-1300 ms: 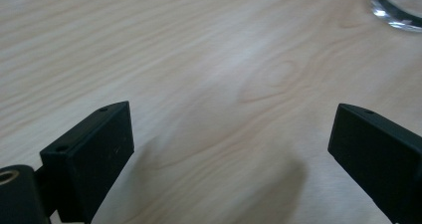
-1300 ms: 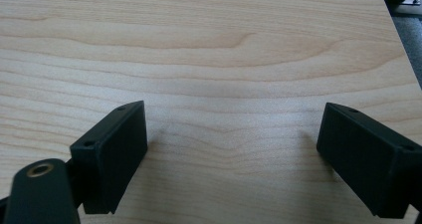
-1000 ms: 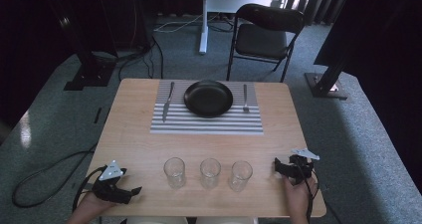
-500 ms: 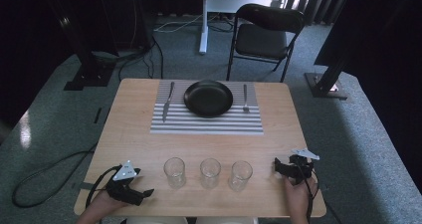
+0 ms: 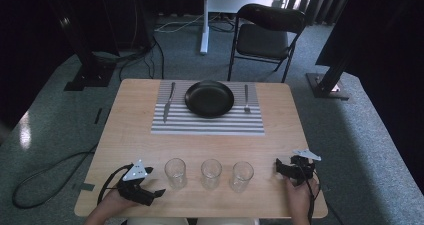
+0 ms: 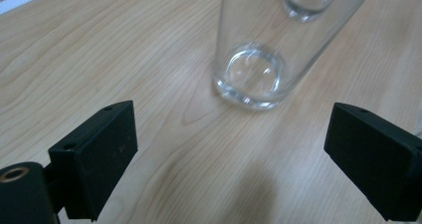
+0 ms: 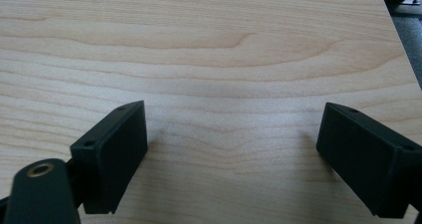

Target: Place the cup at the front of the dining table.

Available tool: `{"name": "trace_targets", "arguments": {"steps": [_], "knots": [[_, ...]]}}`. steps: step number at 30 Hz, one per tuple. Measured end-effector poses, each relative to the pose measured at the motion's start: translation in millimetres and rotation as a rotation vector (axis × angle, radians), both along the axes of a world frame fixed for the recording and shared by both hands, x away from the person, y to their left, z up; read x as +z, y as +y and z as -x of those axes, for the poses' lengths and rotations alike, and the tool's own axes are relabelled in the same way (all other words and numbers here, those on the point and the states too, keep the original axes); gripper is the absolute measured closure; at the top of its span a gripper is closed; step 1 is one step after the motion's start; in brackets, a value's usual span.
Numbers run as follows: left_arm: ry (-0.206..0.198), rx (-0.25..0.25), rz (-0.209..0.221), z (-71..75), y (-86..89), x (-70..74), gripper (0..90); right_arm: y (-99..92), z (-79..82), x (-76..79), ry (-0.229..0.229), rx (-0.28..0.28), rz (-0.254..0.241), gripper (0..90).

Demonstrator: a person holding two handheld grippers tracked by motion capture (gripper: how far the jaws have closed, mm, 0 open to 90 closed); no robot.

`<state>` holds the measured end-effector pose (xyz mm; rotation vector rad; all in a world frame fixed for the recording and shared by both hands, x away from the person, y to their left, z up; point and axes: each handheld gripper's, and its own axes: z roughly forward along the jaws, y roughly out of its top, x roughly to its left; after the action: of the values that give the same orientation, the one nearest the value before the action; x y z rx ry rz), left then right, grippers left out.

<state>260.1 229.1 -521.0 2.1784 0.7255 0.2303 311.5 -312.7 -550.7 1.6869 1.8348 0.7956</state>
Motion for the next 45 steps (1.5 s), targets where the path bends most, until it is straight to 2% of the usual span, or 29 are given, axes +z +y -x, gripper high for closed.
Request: {"name": "trace_targets", "arguments": {"steps": [5, 8, 17, 21, 25, 28, 29, 31, 32, 34, 38, 39, 41, 45], "knots": [[-0.013, -0.026, 0.003, -1.5, -6.7, 3.6, 7.0, 0.0, 0.0, 0.0, 0.000, 0.000, 0.000, 12.0], [-0.014, -0.029, 0.025, -3.1, -10.0, 4.7, 11.3, 0.0, 0.0, 0.0, 0.000, -0.001, 0.000, 12.0], [-0.047, -0.052, 0.060, -7.5, -24.2, 7.4, 13.4, 0.0, 0.0, 0.0, 0.000, 0.000, 0.000, 12.0], [-0.066, -0.067, 0.101, -10.3, -29.2, 9.1, 14.7, 0.0, 0.0, 0.0, 0.000, 0.000, 0.000, 12.0], [-0.080, -0.082, 0.098, -13.5, -35.5, 7.9, 14.7, 0.0, 0.0, 0.0, 0.000, 0.000, 0.000, 12.0], [-0.085, -0.080, 0.120, -15.4, -36.5, 7.9, 14.8, 0.0, 0.0, 0.0, 0.000, 0.000, 0.000, 12.1], [-0.106, -0.073, 0.127, -15.7, -36.3, 8.5, 14.8, 0.0, 0.0, 0.0, 0.000, 0.000, 0.000, 12.1], [-0.102, -0.074, 0.145, -16.6, -35.5, 9.1, 15.3, 0.0, 0.0, 0.0, 0.000, 0.000, 0.000, 12.0], [-0.114, -0.071, 0.153, -16.9, -35.3, 9.2, 15.4, 0.0, 0.0, 0.0, 0.000, 0.000, 0.000, 12.0], [-0.104, -0.082, 0.159, -17.6, -35.8, 9.0, 15.3, 0.0, 0.0, 0.0, 0.000, 0.000, 0.000, 12.1], [-0.121, -0.084, 0.163, -17.2, -36.5, 10.0, 15.3, 0.0, 0.0, 0.0, 0.000, 0.000, 0.000, 12.1], [-0.138, -0.092, 0.174, -16.6, -37.6, 12.0, 15.3, 0.0, 0.0, 0.0, 0.000, 0.000, 0.000, 12.1], [-0.137, -0.097, 0.192, -17.5, -39.1, 13.5, 15.4, 0.0, 0.0, 0.0, 0.000, 0.000, 0.000, 12.1], [-0.133, -0.114, 0.190, -19.2, -43.5, 12.4, 15.4, 0.0, 0.0, -0.1, -0.001, -0.001, -0.001, 12.1]]}}
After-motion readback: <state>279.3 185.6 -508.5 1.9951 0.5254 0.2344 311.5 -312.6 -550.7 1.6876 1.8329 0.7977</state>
